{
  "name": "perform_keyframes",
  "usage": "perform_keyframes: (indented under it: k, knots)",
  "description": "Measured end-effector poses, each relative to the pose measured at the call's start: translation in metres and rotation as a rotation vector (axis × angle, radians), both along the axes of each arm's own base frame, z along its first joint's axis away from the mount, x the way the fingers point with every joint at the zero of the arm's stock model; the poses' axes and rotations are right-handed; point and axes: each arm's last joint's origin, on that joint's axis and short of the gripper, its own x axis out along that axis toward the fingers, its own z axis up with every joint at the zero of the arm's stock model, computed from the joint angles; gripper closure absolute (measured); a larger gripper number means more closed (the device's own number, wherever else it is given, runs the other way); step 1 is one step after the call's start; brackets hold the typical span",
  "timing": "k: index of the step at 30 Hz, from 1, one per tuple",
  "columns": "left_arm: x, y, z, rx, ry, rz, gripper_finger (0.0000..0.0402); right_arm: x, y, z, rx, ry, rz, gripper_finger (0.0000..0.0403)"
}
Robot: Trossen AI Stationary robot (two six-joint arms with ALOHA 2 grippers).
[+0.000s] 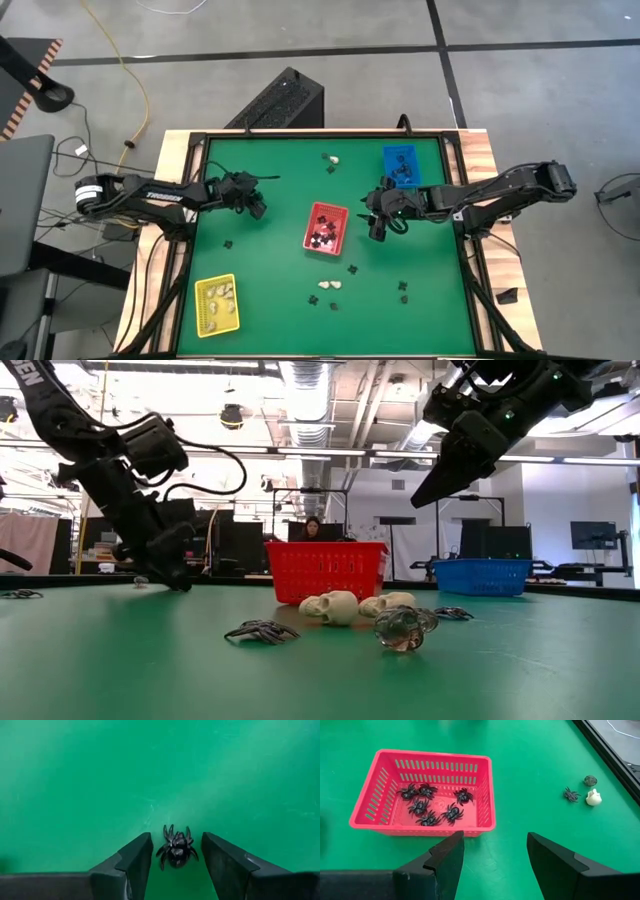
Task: Sort Halloween decoration
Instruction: Put the black spider toy into the red bin
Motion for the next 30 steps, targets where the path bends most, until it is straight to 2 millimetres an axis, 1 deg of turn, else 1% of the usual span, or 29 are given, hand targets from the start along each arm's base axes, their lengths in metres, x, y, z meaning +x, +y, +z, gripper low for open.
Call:
perform_keyframes:
  k: [3, 9, 21, 25, 30]
  knots:
    - [0.0005, 0.0004, -0.0041, -0.001, 0.024, -0.005, 0.0232, 0.0000, 0.0000, 0.0000, 0.002, -0.001, -0.001, 0.0155]
    - [-0.0010, -0.0004, -0.0061, -0.017, 0.048, -0.012, 0.0236, -0.0003, 0.0003, -0.0003, 0.005, 0.003, -0.003, 0.0155]
    - [-0.0021, -0.0007, -0.0072, -0.038, 0.051, 0.002, 0.0322, -0.0004, 0.0003, -0.0004, 0.006, 0.004, -0.004, 0.0155]
    - [-0.0021, -0.0004, -0.0071, -0.043, 0.046, 0.008, 0.0335, -0.0004, 0.0002, -0.0005, 0.006, 0.004, -0.004, 0.0155]
    - [-0.0009, -0.0001, -0.0016, -0.053, 0.017, 0.015, 0.0335, -0.0004, 0.0002, -0.0005, 0.006, 0.005, -0.004, 0.0155]
